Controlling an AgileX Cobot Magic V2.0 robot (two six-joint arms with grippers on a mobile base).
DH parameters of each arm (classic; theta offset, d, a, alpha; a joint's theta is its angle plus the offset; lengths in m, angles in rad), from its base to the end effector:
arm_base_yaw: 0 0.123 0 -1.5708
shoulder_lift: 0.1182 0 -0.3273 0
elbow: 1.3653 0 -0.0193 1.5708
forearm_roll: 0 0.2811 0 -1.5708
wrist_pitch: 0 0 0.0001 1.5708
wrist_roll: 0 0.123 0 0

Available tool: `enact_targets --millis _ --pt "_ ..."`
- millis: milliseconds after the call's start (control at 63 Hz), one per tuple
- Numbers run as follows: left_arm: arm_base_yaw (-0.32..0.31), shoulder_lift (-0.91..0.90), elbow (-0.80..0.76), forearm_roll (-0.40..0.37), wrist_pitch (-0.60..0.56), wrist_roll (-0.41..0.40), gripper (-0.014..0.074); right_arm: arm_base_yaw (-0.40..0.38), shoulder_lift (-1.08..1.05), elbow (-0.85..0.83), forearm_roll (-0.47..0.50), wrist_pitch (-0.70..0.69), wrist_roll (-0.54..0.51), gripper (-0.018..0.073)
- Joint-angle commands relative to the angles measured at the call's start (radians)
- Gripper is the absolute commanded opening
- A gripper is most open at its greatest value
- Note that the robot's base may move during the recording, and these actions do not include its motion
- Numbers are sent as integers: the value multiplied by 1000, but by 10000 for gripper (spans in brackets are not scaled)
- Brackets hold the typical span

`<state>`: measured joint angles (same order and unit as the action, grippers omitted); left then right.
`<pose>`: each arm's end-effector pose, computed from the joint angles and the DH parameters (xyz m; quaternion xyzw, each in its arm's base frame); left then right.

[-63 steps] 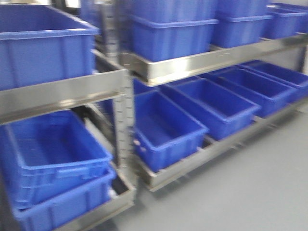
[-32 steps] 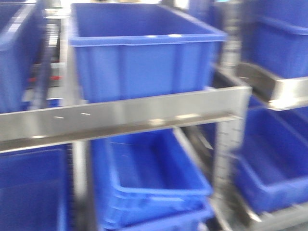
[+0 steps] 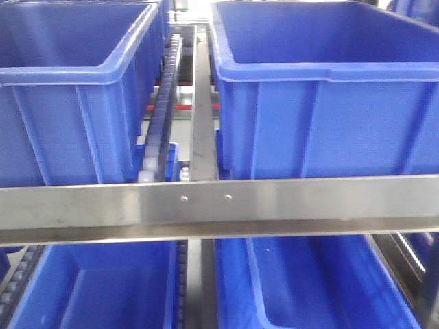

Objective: Pick and sort blue part to right shelf
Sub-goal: 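Lower both held bottles into the blue bins on the shelf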

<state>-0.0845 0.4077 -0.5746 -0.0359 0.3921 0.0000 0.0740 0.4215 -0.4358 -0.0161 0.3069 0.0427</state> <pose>0.1054 -0.0106 0.3597 0.0239 0.7537 -0.0438 0.6553 0.1170 0.0081 0.3137 -0.0166 0.7757 0.0301 0.6302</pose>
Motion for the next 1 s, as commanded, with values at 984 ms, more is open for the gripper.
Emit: enact_targets --millis 984 --pt "0 9 -29 -5 -91 0 312 -7 3 -30 -8 -96 -5 374"
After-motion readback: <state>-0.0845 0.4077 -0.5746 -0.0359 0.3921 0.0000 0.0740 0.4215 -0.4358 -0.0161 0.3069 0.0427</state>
